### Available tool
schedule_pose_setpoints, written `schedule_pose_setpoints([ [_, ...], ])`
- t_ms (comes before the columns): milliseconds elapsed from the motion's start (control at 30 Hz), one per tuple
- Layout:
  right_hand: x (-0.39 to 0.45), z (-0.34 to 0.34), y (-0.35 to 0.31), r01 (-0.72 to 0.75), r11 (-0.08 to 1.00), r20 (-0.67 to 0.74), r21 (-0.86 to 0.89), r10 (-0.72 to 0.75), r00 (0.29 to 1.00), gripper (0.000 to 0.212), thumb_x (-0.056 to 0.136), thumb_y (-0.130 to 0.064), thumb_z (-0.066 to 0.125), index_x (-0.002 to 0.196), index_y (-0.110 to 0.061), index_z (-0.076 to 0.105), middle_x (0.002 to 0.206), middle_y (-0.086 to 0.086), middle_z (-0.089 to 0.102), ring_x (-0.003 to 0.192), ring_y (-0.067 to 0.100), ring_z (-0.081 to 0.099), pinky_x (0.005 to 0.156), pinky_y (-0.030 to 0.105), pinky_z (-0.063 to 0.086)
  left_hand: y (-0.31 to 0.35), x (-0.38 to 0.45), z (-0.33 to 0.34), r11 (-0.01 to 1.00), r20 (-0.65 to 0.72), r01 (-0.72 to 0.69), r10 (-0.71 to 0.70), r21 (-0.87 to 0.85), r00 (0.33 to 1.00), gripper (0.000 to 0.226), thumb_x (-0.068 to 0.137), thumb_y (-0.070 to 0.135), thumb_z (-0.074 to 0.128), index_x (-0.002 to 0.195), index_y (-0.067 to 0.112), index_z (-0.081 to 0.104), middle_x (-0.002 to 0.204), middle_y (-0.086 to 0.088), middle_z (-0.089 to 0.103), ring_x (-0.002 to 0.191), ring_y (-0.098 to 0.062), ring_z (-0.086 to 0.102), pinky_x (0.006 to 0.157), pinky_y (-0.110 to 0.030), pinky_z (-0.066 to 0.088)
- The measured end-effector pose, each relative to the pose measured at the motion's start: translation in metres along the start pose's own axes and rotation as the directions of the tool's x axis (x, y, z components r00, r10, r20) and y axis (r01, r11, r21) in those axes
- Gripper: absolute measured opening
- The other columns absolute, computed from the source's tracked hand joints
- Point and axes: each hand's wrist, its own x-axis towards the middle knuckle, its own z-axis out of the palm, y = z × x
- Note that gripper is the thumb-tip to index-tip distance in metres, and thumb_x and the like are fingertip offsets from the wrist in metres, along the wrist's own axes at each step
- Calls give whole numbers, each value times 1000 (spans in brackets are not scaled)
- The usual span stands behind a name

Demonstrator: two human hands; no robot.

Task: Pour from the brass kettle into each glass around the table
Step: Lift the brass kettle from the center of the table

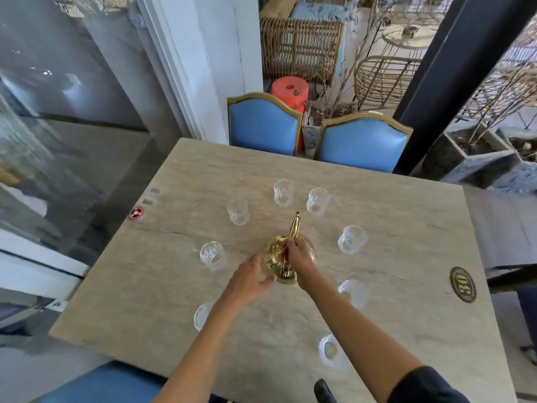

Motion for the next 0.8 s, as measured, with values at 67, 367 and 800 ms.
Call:
schedule_pose_setpoints([
  [67,2,2,1,-38,996,-9,76,39,999,32,109,-23,42,83,-14,58,65,-1,53,58,14,48,60,28,43,-3,-2,2,1000,17,8,-8,18,1000,61,111,26,68,165,10,46,166,-10,55,156,-29,49,121,-36,41],
  [367,4,13,0,-63,973,-76,221,82,994,34,109,-29,46,78,-16,54,60,-4,44,53,12,40,54,25,37,-19,9,-7,997,52,16,-12,-80,999,53,116,17,52,168,9,43,169,-13,51,159,-31,46,123,-39,40],
  [800,-84,1,-26,114,987,-27,113,-111,993,36,110,-29,49,81,-10,59,58,-7,44,51,9,38,53,22,31,-34,-4,-26,925,60,24,-1,-378,998,75,111,58,59,166,9,43,170,-15,51,156,-31,51,121,-39,44],
])
